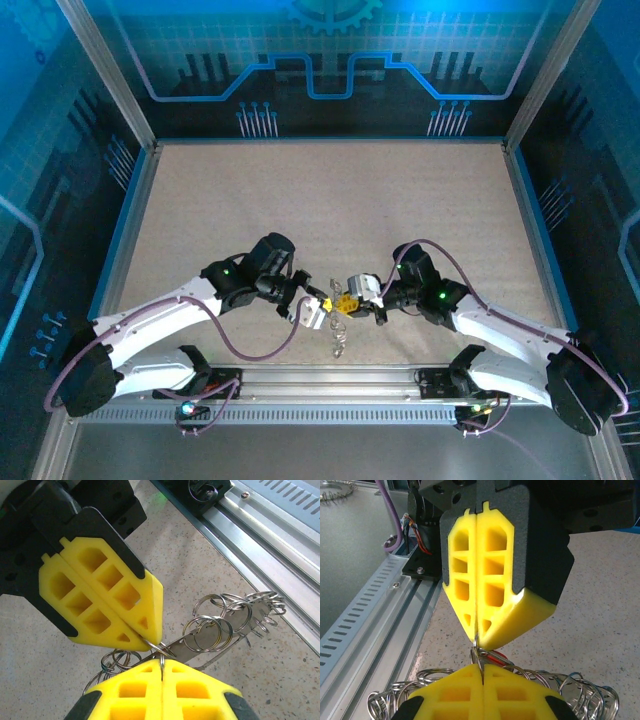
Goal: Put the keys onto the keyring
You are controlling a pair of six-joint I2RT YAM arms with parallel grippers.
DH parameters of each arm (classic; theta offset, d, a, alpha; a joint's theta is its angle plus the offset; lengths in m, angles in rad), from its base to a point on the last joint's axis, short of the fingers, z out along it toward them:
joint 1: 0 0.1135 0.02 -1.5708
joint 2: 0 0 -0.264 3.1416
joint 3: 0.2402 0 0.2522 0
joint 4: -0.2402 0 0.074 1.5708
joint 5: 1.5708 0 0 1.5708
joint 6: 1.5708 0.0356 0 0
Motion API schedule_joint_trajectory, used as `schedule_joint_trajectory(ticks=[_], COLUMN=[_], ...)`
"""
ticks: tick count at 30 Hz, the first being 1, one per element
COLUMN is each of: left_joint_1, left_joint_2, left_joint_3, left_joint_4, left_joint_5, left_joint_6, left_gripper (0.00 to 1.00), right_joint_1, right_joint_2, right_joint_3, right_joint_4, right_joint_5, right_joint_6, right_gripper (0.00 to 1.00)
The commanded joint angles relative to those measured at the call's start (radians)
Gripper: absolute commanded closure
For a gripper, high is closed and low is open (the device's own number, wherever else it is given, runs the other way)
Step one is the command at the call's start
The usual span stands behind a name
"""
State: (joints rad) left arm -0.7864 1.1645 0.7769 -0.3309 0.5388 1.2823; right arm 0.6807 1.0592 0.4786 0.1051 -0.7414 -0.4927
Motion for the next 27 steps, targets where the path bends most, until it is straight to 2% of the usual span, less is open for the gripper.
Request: schedule_joint_trajectory(ticks=[1, 24, 27], left_joint_1=[-0.019, -0.043, -0.043], left_joint_2=[0.001, -0.028, -0.029], left_joint_3=[-0.018, -0.099, -0.116], left_joint_4=[0.012, 0.162, 0.202], left_joint_5=[0.046, 0.007, -0.003], left_joint_6=[-0.004, -0.108, -0.141], left_gripper=[1.00, 1.00, 0.89], right_joint_1=[-0.016, -0.059, -0.062], right_joint_2=[-0.025, -0.077, -0.091], right_joint_3=[-0.005, -0.061, -0.075], right_joint_4=[0.075, 0.159, 0.179], right_joint_5=[0.008, 0.048, 0.051], right_joint_6=[0.029, 0.106, 0.110], right_gripper=[1.00, 1.00, 1.00])
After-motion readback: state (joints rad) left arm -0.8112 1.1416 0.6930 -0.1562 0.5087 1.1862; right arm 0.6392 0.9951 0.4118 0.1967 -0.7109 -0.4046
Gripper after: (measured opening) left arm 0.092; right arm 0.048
